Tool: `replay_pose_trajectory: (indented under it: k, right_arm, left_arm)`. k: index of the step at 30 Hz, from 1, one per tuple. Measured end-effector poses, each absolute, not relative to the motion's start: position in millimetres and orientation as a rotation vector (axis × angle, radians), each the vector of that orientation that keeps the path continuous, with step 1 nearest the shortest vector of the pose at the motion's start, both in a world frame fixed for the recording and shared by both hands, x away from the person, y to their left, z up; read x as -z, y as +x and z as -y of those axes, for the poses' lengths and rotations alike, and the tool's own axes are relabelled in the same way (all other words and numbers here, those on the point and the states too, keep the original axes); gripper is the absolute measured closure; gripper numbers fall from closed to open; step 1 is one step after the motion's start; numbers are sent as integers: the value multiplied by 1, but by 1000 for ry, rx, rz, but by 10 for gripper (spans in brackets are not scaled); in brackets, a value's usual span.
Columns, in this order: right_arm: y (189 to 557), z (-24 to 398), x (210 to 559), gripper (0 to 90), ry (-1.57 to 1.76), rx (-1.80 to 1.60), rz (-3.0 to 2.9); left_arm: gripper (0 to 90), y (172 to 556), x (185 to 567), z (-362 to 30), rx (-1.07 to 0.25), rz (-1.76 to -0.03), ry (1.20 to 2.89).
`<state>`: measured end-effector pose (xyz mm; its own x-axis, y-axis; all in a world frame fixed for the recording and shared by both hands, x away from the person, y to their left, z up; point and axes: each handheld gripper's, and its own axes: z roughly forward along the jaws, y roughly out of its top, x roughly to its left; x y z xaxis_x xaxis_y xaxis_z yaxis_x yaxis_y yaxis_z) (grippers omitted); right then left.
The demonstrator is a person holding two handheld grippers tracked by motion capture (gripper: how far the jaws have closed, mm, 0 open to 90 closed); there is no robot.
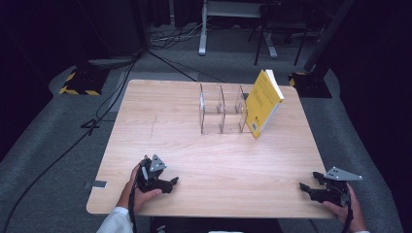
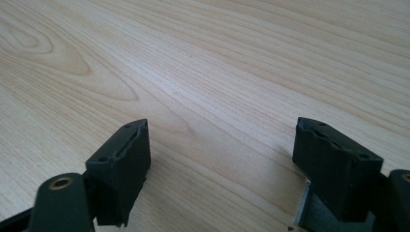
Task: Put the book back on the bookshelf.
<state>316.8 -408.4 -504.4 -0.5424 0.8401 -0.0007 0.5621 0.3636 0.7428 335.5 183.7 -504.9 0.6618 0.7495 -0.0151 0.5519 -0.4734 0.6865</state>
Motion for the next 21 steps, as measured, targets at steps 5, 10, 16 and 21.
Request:
replay_pose_trajectory:
  k: [5, 10, 16, 21]
  right_arm:
    - [317, 408, 504, 215, 1232, -999, -2243]
    - [318, 408, 504, 215, 1242, -995, -2234]
    - [318, 408, 504, 215, 1243, -994, -2234]
    - [318, 408, 504, 215, 1243, -994, -2234]
  left_arm:
    - [132, 335, 505, -184, -379, -1001, 2202]
    - [132, 336, 505, -184, -378, -1001, 2203]
    - [127, 337, 505, -184, -369, -991, 2208]
    - [124, 337, 505, -184, -370, -990, 2210]
